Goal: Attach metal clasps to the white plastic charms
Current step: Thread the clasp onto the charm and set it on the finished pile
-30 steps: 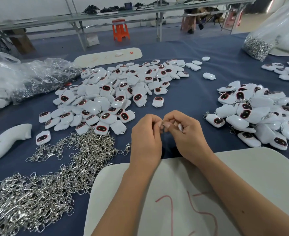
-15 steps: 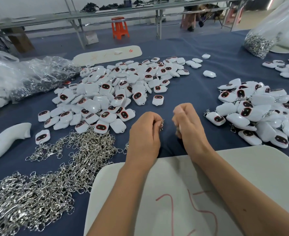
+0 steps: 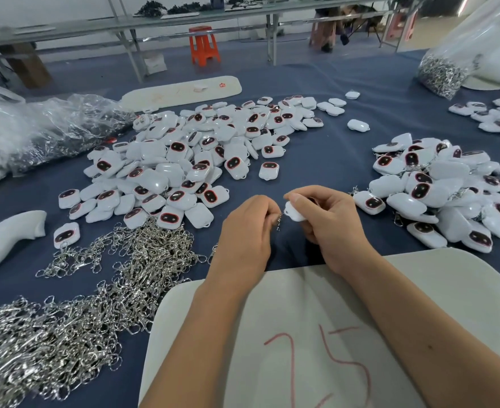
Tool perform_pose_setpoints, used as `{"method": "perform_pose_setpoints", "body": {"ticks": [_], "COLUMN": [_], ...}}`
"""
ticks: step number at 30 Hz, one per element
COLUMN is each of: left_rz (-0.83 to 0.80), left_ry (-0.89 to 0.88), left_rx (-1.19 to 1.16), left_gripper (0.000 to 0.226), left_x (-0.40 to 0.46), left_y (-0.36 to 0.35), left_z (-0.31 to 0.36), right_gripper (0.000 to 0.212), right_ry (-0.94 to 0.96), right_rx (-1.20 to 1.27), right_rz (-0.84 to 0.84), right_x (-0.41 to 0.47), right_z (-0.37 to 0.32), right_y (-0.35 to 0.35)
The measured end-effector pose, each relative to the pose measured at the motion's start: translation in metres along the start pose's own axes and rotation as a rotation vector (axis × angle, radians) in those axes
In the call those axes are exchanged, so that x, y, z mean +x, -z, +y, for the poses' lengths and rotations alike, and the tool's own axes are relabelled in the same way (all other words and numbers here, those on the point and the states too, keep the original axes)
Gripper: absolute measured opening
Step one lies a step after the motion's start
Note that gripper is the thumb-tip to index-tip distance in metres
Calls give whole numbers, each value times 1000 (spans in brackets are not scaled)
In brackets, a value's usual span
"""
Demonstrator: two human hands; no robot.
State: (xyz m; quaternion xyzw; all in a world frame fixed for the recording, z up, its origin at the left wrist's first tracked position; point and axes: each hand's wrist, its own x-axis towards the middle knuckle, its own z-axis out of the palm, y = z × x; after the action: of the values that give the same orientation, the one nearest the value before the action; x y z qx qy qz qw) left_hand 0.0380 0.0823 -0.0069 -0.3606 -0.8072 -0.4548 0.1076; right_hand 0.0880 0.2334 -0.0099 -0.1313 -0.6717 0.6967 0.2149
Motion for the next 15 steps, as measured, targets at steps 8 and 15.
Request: {"method": "perform_pose_setpoints", "body": {"ticks": [8, 15], "left_rz": [-42, -61], "left_ry": [1, -14], "left_rx": [22, 20], "left_gripper": [16, 17], "left_x": [0, -1], "left_y": [1, 2], "left_z": [3, 5], "right_gripper": [20, 25], "right_ry": [55, 26], "right_rx": [-199, -297], "right_rz": [99, 105], "right_x": [2, 4], "right_z": [2, 3], "right_y": [-8, -9]}}
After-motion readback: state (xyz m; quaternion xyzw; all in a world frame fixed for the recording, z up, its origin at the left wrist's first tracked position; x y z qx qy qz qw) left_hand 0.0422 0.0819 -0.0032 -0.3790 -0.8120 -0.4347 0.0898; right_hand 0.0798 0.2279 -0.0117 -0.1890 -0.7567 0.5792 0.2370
